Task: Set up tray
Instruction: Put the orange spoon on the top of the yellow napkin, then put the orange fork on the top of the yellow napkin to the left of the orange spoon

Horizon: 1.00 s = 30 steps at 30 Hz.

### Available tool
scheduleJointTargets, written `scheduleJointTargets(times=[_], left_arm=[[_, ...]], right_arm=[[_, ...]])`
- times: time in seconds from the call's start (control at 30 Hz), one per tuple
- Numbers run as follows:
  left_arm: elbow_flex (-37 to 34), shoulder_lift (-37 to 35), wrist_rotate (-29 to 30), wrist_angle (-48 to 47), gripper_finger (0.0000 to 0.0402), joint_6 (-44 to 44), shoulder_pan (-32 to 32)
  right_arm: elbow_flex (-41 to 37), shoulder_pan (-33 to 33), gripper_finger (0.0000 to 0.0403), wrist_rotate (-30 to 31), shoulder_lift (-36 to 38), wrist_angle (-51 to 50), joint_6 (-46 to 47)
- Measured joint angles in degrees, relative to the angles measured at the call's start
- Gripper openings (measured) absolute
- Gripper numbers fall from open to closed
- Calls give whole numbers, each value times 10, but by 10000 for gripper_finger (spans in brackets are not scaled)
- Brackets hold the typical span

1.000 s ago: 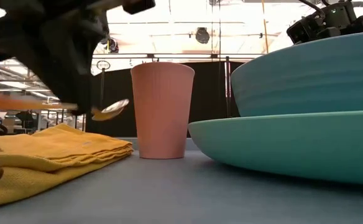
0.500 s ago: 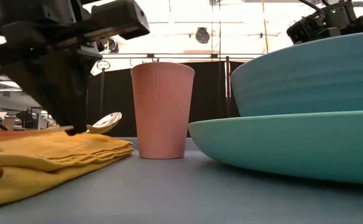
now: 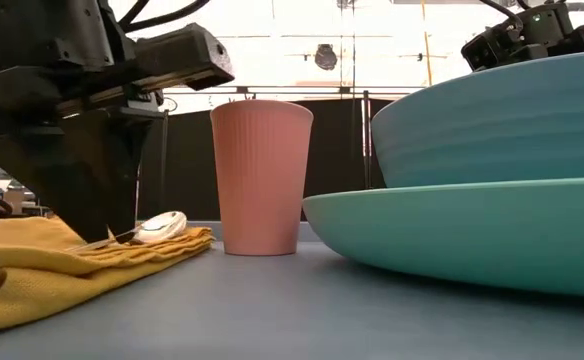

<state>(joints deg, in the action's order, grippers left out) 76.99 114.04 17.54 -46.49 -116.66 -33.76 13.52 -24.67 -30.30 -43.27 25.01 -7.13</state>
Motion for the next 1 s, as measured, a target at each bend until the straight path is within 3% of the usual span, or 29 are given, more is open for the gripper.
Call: scheduleJointTargets(times=[0.33, 0.57, 0.77, 1.0], left_arm=[[23, -11, -11, -30, 136, 52, 4], [67, -51, -42, -61, 145, 101, -17], [79, -58, -126, -139, 126, -10, -84], [72, -54, -136, -217, 129, -149, -160]], right_arm=[[0, 0, 4, 0, 0, 0, 0], [0, 0, 4, 0, 0, 0, 0], [0, 0, 4, 0, 0, -1, 1], [0, 0, 4, 0, 0, -1, 3]])
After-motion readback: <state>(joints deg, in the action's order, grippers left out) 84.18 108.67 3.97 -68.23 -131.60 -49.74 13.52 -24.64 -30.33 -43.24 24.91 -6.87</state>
